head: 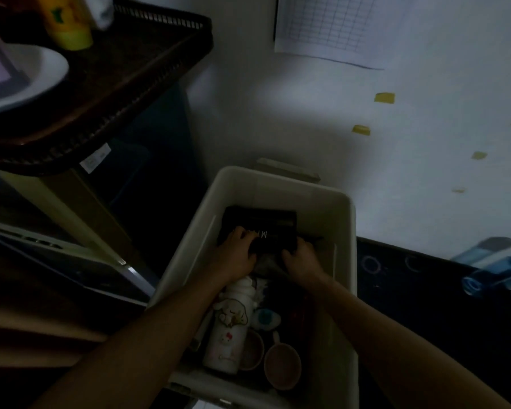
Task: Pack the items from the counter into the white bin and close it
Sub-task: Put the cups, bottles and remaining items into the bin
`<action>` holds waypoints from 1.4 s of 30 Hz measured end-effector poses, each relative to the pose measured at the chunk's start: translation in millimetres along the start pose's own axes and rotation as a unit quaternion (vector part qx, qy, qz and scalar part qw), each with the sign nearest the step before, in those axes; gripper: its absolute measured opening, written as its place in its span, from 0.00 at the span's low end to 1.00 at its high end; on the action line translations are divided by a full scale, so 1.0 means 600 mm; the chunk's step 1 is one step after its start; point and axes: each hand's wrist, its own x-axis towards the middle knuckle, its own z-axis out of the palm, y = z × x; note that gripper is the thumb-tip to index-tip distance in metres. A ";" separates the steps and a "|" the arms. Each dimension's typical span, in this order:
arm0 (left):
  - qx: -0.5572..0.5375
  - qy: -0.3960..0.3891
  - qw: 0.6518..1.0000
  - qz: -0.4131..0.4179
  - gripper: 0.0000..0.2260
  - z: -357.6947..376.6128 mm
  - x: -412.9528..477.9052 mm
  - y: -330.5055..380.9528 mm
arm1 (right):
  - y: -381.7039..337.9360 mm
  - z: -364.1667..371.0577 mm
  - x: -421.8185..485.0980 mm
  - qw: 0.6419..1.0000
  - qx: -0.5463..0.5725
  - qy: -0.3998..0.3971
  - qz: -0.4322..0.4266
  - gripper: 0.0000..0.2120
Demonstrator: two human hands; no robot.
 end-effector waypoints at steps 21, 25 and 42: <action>-0.075 0.083 0.987 0.117 0.25 -0.037 0.050 0.217 | -0.033 -0.222 -0.071 0.988 0.017 0.076 -0.136 0.26; -0.067 0.077 0.980 0.171 0.25 -0.019 0.069 0.288 | 0.009 -0.292 -0.081 0.987 0.019 0.097 -0.128 0.27; -0.012 -0.016 0.968 0.249 0.25 0.183 0.173 0.600 | 0.297 -0.546 -0.086 0.985 0.001 0.173 -0.030 0.27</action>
